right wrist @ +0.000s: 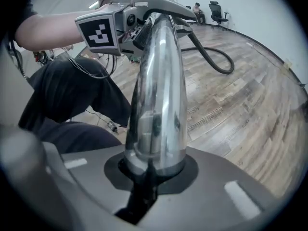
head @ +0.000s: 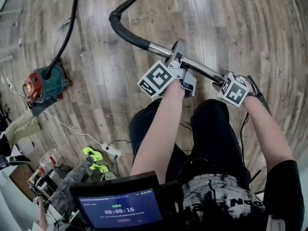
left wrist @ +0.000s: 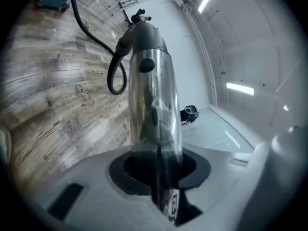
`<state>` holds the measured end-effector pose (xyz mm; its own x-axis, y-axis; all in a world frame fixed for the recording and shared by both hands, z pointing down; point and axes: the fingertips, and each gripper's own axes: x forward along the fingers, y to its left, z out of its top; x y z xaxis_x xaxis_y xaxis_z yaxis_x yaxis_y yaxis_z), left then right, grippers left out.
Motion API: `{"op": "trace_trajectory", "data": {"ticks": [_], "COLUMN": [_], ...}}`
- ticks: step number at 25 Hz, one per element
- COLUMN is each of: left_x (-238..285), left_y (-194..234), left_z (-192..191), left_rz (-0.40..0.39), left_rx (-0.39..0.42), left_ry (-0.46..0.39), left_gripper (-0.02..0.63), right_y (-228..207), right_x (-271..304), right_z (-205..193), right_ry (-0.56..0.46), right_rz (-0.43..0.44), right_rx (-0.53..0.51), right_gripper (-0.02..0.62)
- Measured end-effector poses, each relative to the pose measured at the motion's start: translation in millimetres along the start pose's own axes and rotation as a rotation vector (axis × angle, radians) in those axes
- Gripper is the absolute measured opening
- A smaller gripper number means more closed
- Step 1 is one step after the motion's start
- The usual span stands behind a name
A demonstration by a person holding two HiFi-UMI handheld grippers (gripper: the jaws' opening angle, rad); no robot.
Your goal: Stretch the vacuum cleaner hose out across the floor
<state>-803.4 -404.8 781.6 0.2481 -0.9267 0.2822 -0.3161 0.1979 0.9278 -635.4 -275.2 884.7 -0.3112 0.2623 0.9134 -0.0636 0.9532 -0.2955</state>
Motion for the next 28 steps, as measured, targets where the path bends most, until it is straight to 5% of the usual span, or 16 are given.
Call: {"op": "trace_trajectory", "data": {"ticks": [9,11,14,17,28], "left_x": [-95,-116,-153,-180,-208], "left_y": [-227,-269,-320,-343,-337], "left_z": [-6,-17,-24,-22,3], "left_rz": [0.046,0.05,0.061,0.058,-0.053], "left_rx": [-0.01,0.021,0.057,0.042,0.021], "left_ry": [-0.034,-0.041,-0.07,-0.08,0.017], "left_gripper": [0.089,0.086,0.086,0.084,0.084], "right_y": [128,143,152,161,203], "right_x": [-223,-257,-304,-334,-329], "right_z": [9,0,1,8,41], "right_ry": [-0.018,-0.028,-0.032,-0.026,0.023], "right_rz": [0.17,0.108,-0.117,-0.26,-0.299], "right_rx": [0.034,0.007,-0.057,-0.109,-0.015], "right_gripper": [0.057,0.061,0.06,0.057,0.054]}}
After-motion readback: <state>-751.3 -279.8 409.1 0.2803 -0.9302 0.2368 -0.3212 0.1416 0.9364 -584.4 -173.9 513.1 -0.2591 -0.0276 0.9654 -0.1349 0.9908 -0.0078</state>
